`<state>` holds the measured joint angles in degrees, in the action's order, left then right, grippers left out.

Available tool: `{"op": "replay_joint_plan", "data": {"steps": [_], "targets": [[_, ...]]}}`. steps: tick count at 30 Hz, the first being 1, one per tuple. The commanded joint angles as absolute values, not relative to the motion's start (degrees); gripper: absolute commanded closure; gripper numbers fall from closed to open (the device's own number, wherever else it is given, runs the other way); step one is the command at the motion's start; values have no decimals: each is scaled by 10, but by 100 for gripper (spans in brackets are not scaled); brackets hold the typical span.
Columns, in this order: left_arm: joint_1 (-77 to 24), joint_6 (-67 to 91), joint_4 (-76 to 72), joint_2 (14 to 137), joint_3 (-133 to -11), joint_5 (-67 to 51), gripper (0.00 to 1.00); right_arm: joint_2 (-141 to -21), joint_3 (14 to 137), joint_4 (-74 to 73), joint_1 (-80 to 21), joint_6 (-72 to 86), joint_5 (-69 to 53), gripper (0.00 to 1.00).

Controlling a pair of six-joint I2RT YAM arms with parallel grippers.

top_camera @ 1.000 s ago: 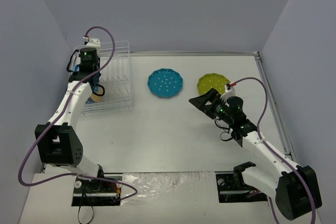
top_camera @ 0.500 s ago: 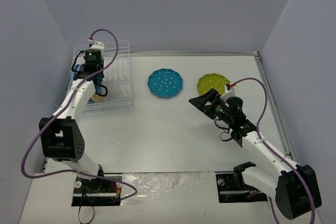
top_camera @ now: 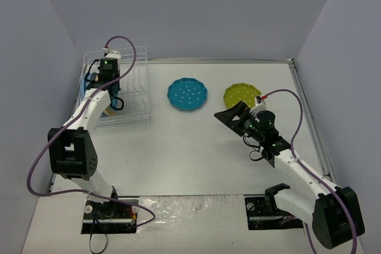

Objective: Load the plates into the dish rack

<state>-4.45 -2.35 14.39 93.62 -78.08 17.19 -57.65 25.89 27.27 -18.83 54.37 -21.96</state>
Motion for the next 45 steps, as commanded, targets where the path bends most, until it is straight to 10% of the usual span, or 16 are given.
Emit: {"op": "replay_joint_plan", "data": {"steps": [1,11,21,45], "targets": [[-47,-14,76,918,-826,199,100,-569,263,323,-189,547,-230,16],[-52,-7,85,944,-830,203,100,-566,265,318,-188,546,-229,16],[-56,-7,101,943,-839,221,55,-563,261,321,-189,548,-229,16],[-97,31,269,835,-978,195,44,-598,280,303,-189,539,-189,16]]}}
